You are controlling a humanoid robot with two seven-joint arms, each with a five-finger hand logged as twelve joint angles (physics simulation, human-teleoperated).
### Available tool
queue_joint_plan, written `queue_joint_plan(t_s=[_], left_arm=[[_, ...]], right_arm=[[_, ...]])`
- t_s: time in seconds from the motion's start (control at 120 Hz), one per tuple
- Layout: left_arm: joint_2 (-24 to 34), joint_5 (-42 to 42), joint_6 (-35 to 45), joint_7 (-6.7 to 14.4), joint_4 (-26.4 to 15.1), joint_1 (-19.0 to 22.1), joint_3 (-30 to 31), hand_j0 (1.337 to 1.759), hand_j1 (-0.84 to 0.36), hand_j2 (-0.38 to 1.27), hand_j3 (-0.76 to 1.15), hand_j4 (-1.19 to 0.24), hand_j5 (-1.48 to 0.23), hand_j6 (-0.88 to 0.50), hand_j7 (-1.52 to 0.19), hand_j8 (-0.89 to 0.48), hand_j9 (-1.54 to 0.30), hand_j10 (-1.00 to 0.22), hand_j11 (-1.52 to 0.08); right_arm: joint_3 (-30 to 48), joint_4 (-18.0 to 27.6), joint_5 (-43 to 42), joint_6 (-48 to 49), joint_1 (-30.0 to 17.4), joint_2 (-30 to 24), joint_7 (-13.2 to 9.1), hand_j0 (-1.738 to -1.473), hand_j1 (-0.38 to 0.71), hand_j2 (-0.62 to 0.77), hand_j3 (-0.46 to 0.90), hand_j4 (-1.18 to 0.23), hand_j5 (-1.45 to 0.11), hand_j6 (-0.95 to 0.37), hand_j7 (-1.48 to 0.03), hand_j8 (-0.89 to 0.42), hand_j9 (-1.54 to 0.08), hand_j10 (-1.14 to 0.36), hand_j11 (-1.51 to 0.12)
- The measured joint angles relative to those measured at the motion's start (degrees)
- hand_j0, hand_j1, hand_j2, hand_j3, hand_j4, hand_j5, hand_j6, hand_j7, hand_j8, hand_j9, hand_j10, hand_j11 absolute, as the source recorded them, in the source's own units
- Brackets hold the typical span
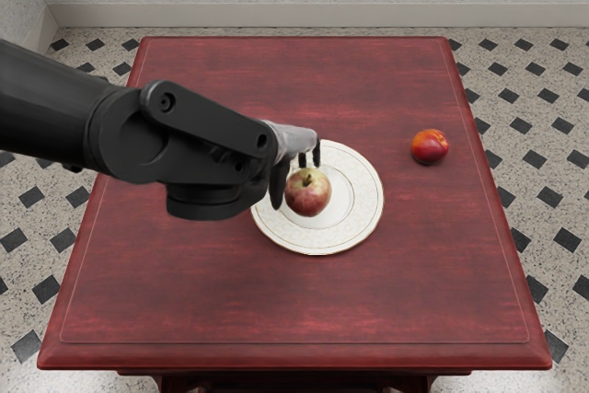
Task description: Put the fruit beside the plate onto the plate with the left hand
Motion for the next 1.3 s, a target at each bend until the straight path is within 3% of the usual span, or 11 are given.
queue_joint_plan(t_s=[0.175, 0.425, 0.667, 0.792, 0.892, 1.075, 1.3], left_arm=[[0.0, -0.43, -1.09, -0.06, 0.22, -0.04, 0.0, 1.656, -0.04, 0.06, 0.0, -0.24, -0.45, -0.26, -0.45, -0.33, -0.45, -0.33, -0.45], [1.33, -0.23, -5.23, -0.08, 0.9, 0.17, -2.17, 1.657, 0.02, 0.05, 0.0, -0.25, -0.36, -0.25, -0.36, -0.27, -0.36, -0.27, -0.36], [22.56, 3.92, -19.42, -1.73, 2.9, 12.09, -11.06, 1.658, 0.04, 0.05, 0.0, -0.25, -0.33, -0.25, -0.33, -0.26, -0.33, -0.26, -0.33], [35.72, 5.0, -32.64, -3.17, 5.29, 21.89, -20.92, 1.658, 0.05, 0.05, 0.0, -0.25, -0.33, -0.25, -0.33, -0.25, -0.33, -0.25, -0.33], [42.74, 5.26, -43.47, -4.01, 7.77, 30.28, -30.68, 1.658, 0.05, 0.05, 0.0, -0.25, -0.33, -0.25, -0.33, -0.25, -0.33, -0.25, -0.33], [45.24, 4.08, -50.49, -5.86, 16.47, 41.56, -45.72, 1.658, 0.05, 0.05, 0.0, -0.25, -0.32, -0.25, -0.32, -0.25, -0.32, -0.25, -0.32], [46.36, -4.01, -51.78, -6.72, 26.65, 46.63, -52.35, 1.658, 0.05, 0.05, 0.0, -0.25, -0.32, -0.25, -0.32, -0.25, -0.32, -0.25, -0.32]], right_arm=[[0.0, 0.0, 0.02, 0.0, 0.0, 0.0, 0.0, -1.658, -0.32, -0.01, 0.0, -0.03, -0.03, -0.03, -0.03, -0.03, -0.03, -0.03, -0.03], [0.0, 0.0, 0.0, 0.0, 0.0, 0.0, 0.0, -1.658, -0.32, -0.01, 0.0, -0.03, -0.03, -0.03, -0.03, -0.03, -0.03, -0.03, -0.03], [0.0, 0.0, 0.01, 0.0, 0.0, 0.0, 0.0, -1.658, -0.32, -0.01, 0.0, -0.03, -0.03, -0.03, -0.03, -0.03, -0.03, -0.03, -0.03], [0.0, 0.0, 0.0, 0.0, 0.0, 0.0, 0.0, -1.658, -0.32, -0.01, 0.0, -0.03, -0.03, -0.03, -0.03, -0.03, -0.03, -0.03, -0.03], [0.0, 0.0, 0.0, 0.0, 0.0, 0.0, 0.0, -1.658, -0.32, -0.01, 0.0, -0.03, -0.03, -0.03, -0.03, -0.03, -0.03, -0.03, -0.03], [0.0, 0.0, 0.0, 0.0, 0.0, 0.0, 0.0, -1.658, -0.32, -0.01, 0.0, -0.03, -0.03, -0.03, -0.03, -0.03, -0.03, -0.03, -0.03], [0.0, 0.0, 0.0, 0.0, 0.0, 0.0, 0.0, -1.658, -0.32, -0.01, 0.0, -0.03, -0.03, -0.03, -0.03, -0.03, -0.03, -0.03, -0.03]])
